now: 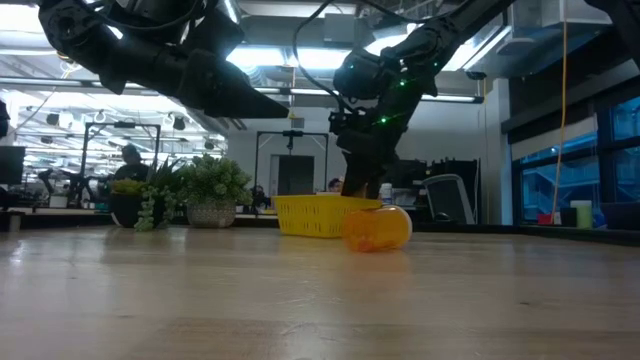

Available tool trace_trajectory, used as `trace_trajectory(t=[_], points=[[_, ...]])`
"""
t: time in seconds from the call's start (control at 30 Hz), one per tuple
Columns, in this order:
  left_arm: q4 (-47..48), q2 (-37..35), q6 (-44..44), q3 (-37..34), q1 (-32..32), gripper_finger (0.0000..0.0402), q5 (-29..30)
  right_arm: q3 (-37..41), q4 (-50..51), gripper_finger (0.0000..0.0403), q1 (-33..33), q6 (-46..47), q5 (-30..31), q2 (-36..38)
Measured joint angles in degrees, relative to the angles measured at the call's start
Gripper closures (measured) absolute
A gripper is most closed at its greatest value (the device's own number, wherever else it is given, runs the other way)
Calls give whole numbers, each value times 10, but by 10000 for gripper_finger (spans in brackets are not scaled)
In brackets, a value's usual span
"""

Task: Pick and place pill bottles into a basket
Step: Put the orange pill bottle into the yellow bin

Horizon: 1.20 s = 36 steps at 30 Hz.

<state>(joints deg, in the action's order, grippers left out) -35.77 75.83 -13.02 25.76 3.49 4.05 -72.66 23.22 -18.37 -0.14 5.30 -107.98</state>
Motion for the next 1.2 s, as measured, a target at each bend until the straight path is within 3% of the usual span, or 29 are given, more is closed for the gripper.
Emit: trace_trajectory(t=[0.63, 0.9, 1.2], points=[[0, 0, 2, 0, 0, 392, 0, 0, -12, 188, -10, 10, -18, -12], [0, 0, 2, 0, 0, 399, 0, 0, -14, 218, -10, 10, -20, -12], [0, 0, 2, 0, 0, 396, 0, 0, -12, 120, -10, 11, -20, -12]])
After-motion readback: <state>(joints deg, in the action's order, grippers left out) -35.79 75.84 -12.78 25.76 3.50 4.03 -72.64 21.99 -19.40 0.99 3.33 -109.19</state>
